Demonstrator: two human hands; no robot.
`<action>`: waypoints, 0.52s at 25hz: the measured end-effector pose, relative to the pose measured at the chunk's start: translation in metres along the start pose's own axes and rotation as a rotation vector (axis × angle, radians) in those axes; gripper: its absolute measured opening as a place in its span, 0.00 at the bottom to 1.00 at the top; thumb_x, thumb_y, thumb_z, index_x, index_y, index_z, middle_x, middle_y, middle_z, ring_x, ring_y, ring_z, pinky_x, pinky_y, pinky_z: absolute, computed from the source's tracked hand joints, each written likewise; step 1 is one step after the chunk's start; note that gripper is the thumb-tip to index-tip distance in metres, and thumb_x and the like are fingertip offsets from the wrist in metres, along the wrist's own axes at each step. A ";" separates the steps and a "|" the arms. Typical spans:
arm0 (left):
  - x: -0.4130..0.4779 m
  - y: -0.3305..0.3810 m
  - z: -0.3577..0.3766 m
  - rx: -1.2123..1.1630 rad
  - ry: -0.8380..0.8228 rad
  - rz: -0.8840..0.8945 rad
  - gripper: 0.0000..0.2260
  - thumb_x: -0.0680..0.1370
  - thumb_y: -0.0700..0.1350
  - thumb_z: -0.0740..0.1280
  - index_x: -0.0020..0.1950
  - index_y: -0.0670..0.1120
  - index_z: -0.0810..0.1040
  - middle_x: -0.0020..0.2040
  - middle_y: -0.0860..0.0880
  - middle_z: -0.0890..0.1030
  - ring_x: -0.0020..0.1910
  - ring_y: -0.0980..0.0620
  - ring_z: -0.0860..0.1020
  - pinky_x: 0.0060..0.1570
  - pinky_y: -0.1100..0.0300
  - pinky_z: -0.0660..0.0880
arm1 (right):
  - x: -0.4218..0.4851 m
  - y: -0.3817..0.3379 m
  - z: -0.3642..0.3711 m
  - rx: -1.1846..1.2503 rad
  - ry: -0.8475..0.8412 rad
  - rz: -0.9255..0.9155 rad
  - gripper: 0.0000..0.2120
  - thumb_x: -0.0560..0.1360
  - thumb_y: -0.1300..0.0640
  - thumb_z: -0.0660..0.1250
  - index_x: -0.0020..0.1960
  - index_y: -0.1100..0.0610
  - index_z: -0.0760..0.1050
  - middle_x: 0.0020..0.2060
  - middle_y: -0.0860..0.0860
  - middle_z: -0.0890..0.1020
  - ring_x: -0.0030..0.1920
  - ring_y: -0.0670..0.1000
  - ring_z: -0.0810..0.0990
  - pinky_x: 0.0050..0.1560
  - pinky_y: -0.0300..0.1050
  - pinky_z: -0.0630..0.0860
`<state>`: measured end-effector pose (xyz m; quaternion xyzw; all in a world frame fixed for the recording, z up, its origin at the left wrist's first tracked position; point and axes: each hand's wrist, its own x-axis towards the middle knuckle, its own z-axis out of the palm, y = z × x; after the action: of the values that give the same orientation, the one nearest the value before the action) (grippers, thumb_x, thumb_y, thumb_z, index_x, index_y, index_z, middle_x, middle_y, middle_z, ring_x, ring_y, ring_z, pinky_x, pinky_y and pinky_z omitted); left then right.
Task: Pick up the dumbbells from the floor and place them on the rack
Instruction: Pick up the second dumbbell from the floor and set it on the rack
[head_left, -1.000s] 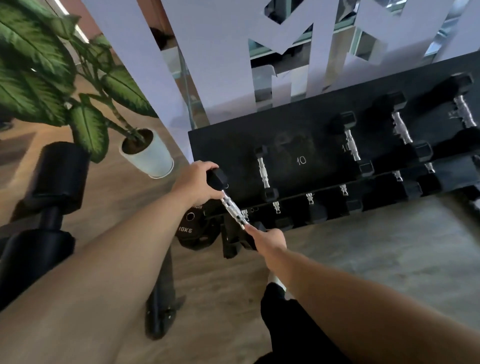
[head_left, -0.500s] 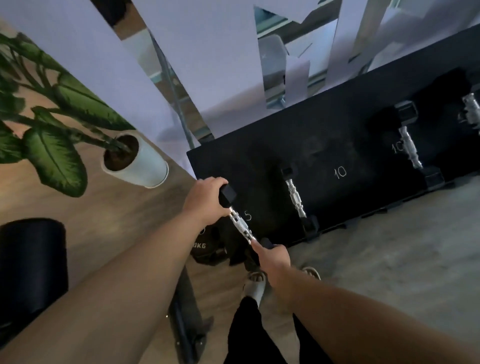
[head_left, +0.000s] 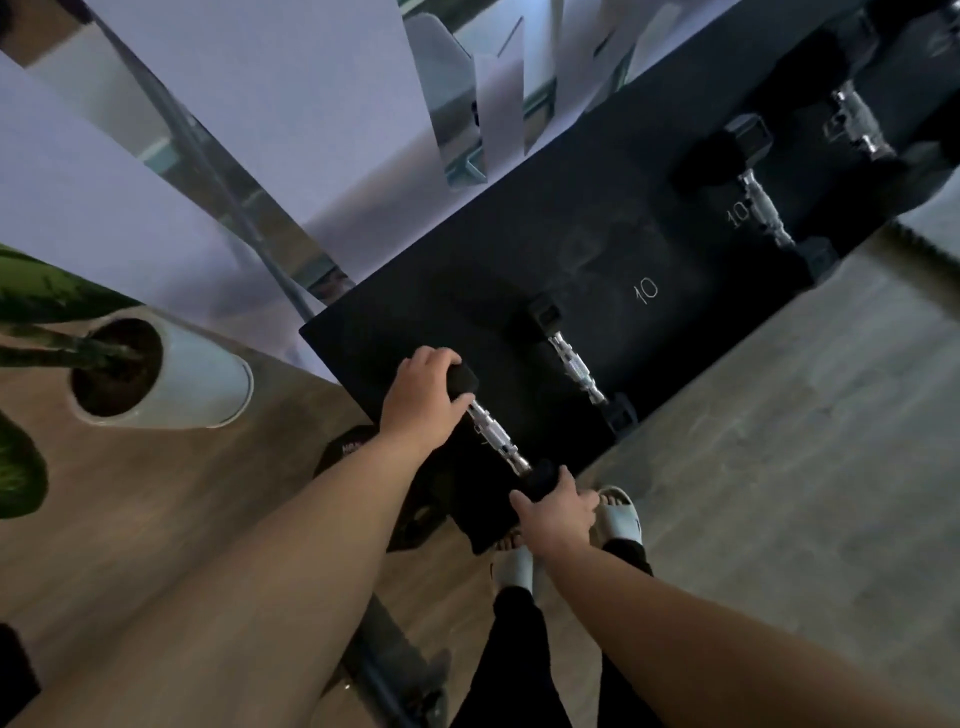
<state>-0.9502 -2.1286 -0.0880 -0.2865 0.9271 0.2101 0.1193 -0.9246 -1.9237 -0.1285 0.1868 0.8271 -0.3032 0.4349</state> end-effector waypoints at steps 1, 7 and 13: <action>0.001 -0.002 0.004 0.028 -0.064 0.022 0.32 0.74 0.53 0.78 0.74 0.53 0.70 0.69 0.49 0.74 0.67 0.46 0.74 0.60 0.52 0.75 | 0.004 -0.001 0.001 -0.081 0.033 -0.023 0.42 0.77 0.45 0.74 0.83 0.50 0.57 0.76 0.59 0.61 0.75 0.63 0.63 0.71 0.57 0.69; 0.002 -0.022 0.007 0.038 -0.102 0.062 0.32 0.76 0.48 0.77 0.76 0.50 0.67 0.70 0.45 0.73 0.66 0.45 0.75 0.61 0.52 0.76 | 0.019 0.004 0.006 -0.487 0.149 -0.281 0.29 0.79 0.38 0.66 0.76 0.49 0.72 0.69 0.53 0.73 0.68 0.59 0.68 0.69 0.56 0.65; 0.003 -0.025 0.001 -0.012 -0.176 0.044 0.33 0.76 0.48 0.78 0.77 0.52 0.66 0.72 0.47 0.71 0.67 0.45 0.75 0.62 0.50 0.76 | 0.034 -0.017 -0.009 -0.722 -0.017 -0.379 0.36 0.75 0.37 0.70 0.79 0.47 0.65 0.71 0.52 0.71 0.70 0.59 0.66 0.70 0.58 0.64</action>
<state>-0.9381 -2.1487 -0.0982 -0.2471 0.9178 0.2426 0.1941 -0.9585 -1.9288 -0.1467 -0.1362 0.8966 -0.0696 0.4155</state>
